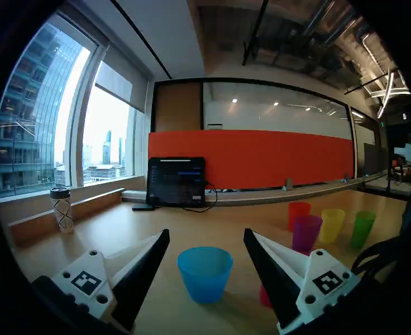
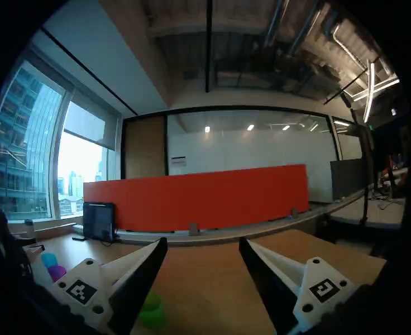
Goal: Pour water
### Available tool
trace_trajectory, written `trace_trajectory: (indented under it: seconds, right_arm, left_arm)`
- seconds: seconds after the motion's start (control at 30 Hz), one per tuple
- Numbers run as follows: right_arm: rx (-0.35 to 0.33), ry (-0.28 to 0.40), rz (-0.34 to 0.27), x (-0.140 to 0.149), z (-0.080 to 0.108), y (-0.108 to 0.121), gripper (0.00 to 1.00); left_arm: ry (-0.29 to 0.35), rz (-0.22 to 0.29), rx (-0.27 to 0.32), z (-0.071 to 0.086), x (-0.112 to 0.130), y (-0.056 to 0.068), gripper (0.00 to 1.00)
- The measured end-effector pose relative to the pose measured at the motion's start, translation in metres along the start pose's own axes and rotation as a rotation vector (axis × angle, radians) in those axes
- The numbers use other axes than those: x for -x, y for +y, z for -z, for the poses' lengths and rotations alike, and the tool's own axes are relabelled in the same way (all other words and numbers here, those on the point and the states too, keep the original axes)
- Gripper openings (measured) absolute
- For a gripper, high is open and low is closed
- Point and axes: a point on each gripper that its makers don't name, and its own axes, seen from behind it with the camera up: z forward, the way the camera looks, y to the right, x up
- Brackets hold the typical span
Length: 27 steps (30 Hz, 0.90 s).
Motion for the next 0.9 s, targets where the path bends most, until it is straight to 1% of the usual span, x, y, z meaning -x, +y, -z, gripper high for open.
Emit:
trace_trajectory:
  seconds: [0.2,0.4,0.5,0.6,0.9]
  right_arm:
    - [-0.009,-0.007,0.044,0.006,0.004,0.005,0.99]
    - [-0.003,-0.009,0.066,0.018,0.003,0.012,0.99]
    - [-0.001,-0.020,0.072,0.026,0.002,0.015,0.99]
    - [0.004,-0.016,0.076,0.033,0.000,0.017,0.99]
    - [0.015,-0.033,0.073,0.058,-0.007,0.016,0.99]
  left_arm:
    - [0.000,-0.001,-0.001,0.000,-0.001,-0.001,0.99]
    - [0.000,-0.001,-0.001,0.000,-0.001,-0.001,0.99]
    - [0.000,-0.001,-0.001,0.001,-0.001,-0.001,0.99]
    - [0.000,-0.001,-0.001,0.001,-0.001,-0.002,0.99]
    - [0.000,-0.001,-0.001,0.001,-0.001,-0.002,0.99]
